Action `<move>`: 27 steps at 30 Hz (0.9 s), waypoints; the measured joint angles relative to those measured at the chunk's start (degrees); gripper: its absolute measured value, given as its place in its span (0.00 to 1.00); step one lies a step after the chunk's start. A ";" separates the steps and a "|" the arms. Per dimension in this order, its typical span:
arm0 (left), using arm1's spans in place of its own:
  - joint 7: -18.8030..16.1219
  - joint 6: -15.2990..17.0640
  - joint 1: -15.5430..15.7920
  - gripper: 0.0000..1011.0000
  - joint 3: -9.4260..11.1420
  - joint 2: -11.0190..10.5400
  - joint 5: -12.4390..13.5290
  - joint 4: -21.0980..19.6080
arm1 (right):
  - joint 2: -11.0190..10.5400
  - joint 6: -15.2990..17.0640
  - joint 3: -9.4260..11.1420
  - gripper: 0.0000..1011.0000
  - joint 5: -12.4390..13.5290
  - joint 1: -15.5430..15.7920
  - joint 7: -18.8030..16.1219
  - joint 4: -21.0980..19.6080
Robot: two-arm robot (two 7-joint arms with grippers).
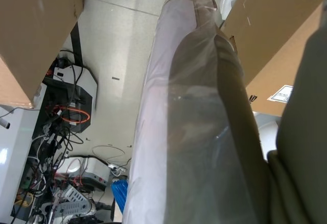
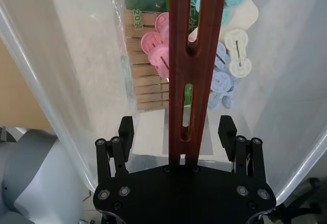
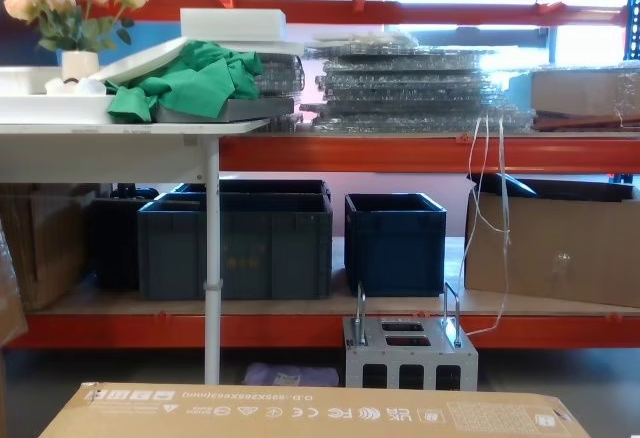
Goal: Use one hand to grasp the basket and place it at the designated location.
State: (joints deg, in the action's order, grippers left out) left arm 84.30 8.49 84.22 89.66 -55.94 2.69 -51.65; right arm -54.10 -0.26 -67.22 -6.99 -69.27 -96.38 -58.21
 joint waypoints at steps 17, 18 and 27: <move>0.00 0.00 0.00 0.00 0.00 0.00 0.00 0.00 | 0.29 -0.04 -0.02 0.85 -0.09 0.46 -0.15 -0.34; 0.00 0.00 0.00 0.00 0.00 0.00 0.00 0.00 | 0.27 -0.03 0.01 0.84 -0.07 0.48 -0.14 -0.40; 0.00 0.00 0.00 0.00 0.00 0.00 0.00 0.00 | -0.02 0.05 0.29 0.55 0.02 0.55 0.09 -0.62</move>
State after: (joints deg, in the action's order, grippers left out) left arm 84.30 8.48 84.22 89.66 -55.94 2.69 -51.65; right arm -54.12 -0.21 -66.93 -6.97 -68.73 -96.29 -58.83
